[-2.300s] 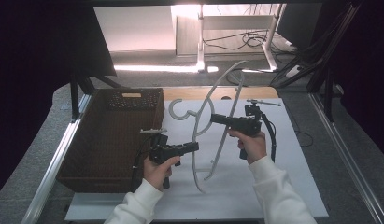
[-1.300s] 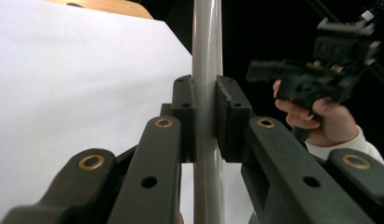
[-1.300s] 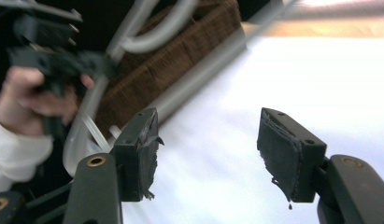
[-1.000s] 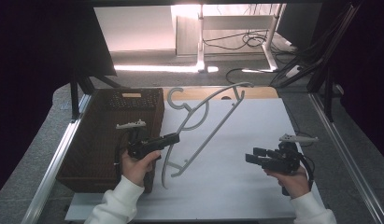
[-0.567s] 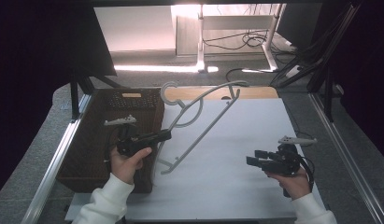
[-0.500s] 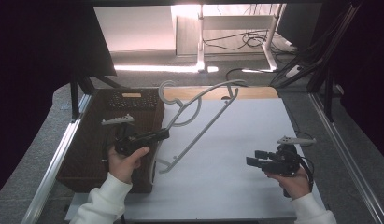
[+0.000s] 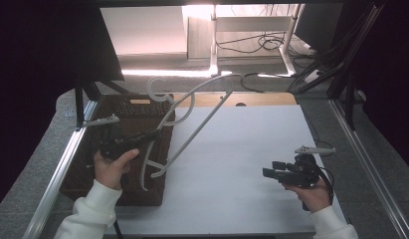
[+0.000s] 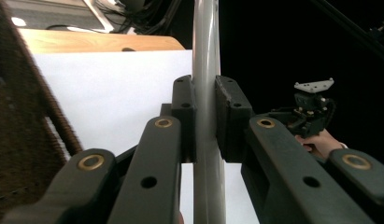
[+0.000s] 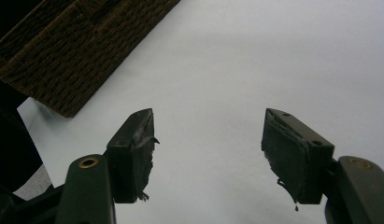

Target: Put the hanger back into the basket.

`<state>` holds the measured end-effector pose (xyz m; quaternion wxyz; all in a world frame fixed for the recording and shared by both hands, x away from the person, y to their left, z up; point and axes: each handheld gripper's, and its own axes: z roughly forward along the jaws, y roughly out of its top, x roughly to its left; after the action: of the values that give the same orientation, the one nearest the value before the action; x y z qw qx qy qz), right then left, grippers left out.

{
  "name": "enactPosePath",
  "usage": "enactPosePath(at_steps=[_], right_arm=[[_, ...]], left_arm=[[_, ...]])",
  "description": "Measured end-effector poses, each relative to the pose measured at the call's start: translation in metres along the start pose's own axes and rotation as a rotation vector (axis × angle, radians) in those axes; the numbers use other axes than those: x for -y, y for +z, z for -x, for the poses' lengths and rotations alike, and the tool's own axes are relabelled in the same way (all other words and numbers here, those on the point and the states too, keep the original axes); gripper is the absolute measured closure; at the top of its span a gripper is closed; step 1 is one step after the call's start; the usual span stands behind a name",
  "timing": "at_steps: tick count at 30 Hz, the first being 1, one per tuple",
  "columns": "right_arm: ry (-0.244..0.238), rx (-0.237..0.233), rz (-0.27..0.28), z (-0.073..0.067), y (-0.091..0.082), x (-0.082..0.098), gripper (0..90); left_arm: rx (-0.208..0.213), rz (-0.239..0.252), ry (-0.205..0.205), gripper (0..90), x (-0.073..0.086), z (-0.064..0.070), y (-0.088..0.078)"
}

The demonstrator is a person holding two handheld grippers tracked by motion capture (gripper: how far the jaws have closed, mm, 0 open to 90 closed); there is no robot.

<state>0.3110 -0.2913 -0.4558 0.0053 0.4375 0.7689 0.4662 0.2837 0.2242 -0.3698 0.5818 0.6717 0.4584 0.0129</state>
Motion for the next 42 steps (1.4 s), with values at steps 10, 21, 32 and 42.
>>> enactPosePath(at_steps=[10,21,32,42], right_arm=[[-0.011,0.003,-0.021,-0.002,0.004,0.001,34.7],[-0.011,0.003,-0.021,-0.002,0.003,0.001,34.3],[-0.005,0.014,-0.027,-0.001,0.004,0.001,34.1],[-0.002,0.021,-0.029,0.0,0.005,0.002,33.8]], left_arm=[[-0.031,0.002,-0.002,80.0,-0.005,-0.011,-0.018],[-0.075,0.005,-0.01,80.0,-0.011,-0.025,-0.037],[-0.121,0.014,-0.004,80.0,-0.014,-0.042,-0.06],[-0.145,0.026,-0.021,80.0,-0.011,-0.061,-0.079]])
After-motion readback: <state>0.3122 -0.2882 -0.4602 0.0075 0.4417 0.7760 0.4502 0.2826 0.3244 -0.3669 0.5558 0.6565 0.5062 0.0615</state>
